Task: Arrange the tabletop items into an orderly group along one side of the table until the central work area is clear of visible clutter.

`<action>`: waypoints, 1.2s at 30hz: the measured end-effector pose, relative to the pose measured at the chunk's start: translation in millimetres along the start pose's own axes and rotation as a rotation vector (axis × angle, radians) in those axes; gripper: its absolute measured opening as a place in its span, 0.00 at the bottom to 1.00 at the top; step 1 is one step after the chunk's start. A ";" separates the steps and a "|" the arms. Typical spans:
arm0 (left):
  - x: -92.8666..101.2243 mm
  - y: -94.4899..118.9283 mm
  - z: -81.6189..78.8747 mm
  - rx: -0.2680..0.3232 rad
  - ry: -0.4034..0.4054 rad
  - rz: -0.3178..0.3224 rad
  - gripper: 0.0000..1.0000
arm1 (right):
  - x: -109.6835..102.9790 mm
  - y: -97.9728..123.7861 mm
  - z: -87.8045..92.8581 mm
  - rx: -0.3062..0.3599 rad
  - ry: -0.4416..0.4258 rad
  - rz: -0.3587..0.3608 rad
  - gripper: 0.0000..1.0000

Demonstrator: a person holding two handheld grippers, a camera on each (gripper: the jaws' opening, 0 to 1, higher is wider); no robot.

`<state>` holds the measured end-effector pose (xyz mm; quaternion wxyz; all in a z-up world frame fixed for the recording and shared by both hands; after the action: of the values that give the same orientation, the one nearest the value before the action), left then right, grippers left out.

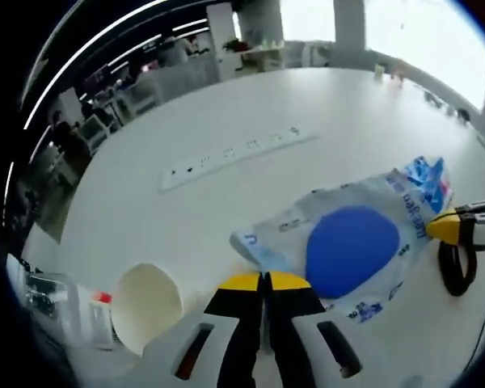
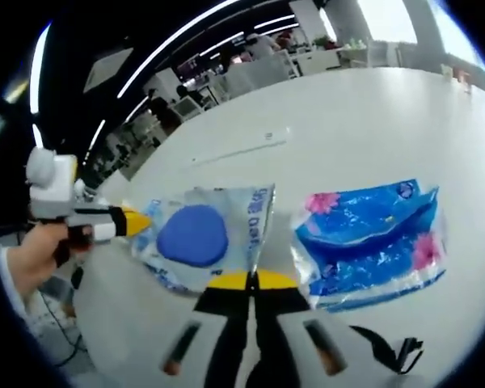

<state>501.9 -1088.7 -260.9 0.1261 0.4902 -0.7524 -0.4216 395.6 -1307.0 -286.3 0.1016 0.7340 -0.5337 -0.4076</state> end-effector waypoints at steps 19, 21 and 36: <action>5.0 -15.4 17.2 0.012 -0.029 -0.027 0.00 | 7.0 -8.2 8.0 -0.050 0.075 0.029 0.00; 5.5 -15.1 17.0 0.019 -0.026 -0.030 0.00 | 7.8 -8.8 8.4 -0.051 0.080 0.032 0.00; 11.7 0.5 9.2 0.079 -0.056 -0.006 0.26 | 2.0 0.2 1.9 0.014 0.110 0.031 0.06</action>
<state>490.3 -1093.8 -268.8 0.0841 0.4851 -0.7701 -0.4056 394.4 -1308.3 -288.4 0.1319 0.7477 -0.5413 -0.3612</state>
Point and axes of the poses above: the point that each gripper's makers call its tool centre point, and the gripper's own axes: y roughly backward along the fingers, x roughly to its right, z roughly out of its underside, the point moved 10 cm from there along y, roughly backward along the fingers, and after that the axes turned 8 degrees about -z, right-handed, at the moved point
